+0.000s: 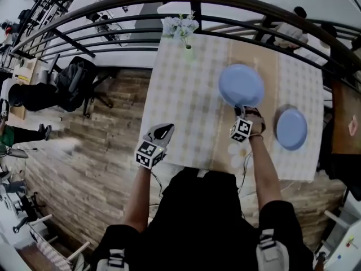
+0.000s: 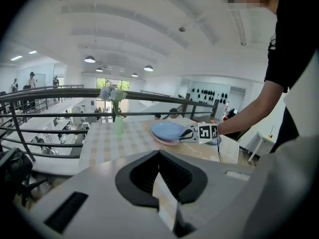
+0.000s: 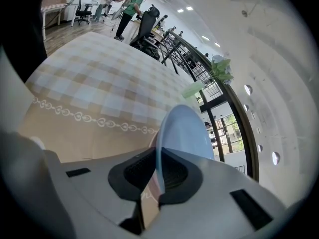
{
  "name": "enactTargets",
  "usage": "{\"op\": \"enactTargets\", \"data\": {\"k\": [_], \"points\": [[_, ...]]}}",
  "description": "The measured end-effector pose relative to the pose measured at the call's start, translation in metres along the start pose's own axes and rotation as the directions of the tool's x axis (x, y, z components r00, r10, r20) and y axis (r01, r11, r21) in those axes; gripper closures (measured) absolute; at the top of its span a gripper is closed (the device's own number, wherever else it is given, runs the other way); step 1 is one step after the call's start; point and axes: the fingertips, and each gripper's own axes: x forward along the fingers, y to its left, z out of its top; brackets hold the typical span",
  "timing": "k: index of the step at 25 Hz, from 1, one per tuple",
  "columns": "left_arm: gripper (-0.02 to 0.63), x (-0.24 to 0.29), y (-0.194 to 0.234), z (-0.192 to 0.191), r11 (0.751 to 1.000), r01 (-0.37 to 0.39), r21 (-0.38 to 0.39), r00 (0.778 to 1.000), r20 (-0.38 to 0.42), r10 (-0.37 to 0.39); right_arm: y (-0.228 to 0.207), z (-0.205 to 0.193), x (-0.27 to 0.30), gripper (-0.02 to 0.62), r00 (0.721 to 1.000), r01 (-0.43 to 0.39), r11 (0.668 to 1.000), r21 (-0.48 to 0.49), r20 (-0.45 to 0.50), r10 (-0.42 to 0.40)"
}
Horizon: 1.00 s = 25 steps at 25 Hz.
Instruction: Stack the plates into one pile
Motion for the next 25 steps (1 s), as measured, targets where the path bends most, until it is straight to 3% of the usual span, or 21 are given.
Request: {"op": "enactTargets", "data": {"k": [25], "points": [[0.603,0.018,-0.015,-0.009,1.0,0.002,-0.008,0.999,-0.043,-0.003,0.009,-0.026,0.023,0.572,0.999,-0.042,0.998,0.039,-0.025,0.043]]}}
